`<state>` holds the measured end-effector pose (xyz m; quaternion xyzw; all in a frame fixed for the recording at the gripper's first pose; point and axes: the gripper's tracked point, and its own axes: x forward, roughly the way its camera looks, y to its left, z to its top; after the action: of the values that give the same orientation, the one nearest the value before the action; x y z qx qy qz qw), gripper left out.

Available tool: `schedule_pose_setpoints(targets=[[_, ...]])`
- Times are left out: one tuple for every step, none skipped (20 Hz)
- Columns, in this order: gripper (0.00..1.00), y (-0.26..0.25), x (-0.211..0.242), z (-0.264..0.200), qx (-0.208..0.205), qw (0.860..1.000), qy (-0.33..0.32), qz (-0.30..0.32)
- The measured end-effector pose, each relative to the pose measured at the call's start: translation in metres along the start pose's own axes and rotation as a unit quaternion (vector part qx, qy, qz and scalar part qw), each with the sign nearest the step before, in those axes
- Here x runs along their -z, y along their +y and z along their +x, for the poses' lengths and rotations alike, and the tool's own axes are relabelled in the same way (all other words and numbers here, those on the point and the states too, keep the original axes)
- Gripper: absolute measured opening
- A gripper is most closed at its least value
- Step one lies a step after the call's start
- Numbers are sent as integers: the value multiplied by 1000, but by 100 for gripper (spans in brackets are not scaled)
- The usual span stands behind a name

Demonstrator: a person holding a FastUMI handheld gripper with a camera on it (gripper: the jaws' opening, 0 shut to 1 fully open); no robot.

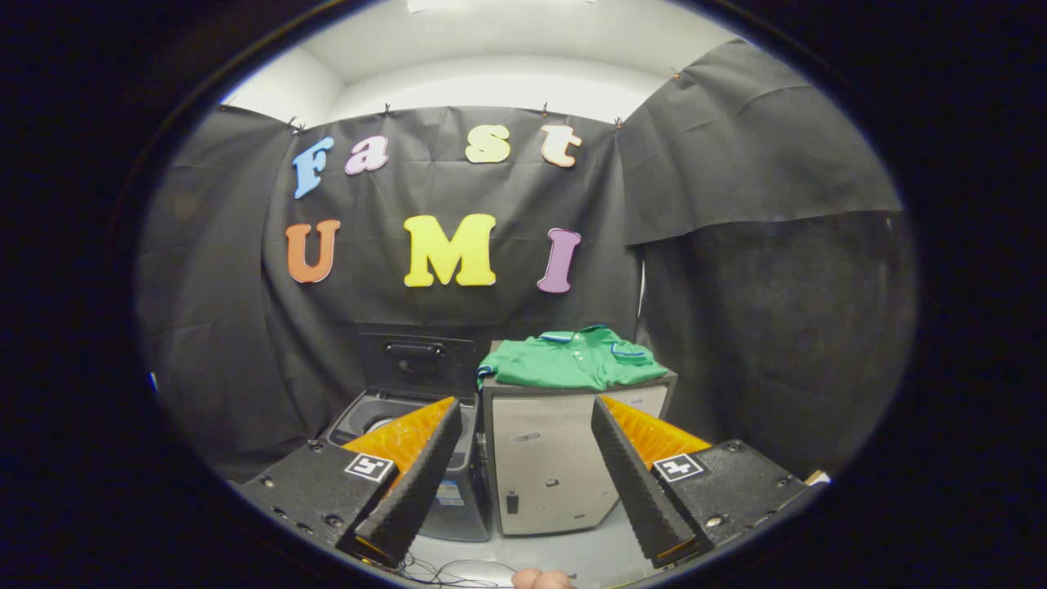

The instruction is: Put the clothes into the washing machine and then close the washing machine lid.

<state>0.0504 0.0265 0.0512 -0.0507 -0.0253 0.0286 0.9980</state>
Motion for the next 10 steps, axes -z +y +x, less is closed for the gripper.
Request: schedule_pose_setpoints(targets=[[100,-1,-8,9,-4,1000,-3,-1],[100,-1,-15,20,-14,1000,-1,-5],[100,-3,-19,32,-23,1000,5,-10],[100,-6,-24,45,-29,999,11,-17],[100,-11,-31,59,-33,999,12,-23],[100,-16,-39,74,-32,999,11,-31],[100,-23,-46,91,-27,999,8,-38],[100,-30,-50,110,-24,999,8,-47],[100,-35,-51,129,-21,998,10,-54],[100,-40,-52,150,-19,998,13,-57]])
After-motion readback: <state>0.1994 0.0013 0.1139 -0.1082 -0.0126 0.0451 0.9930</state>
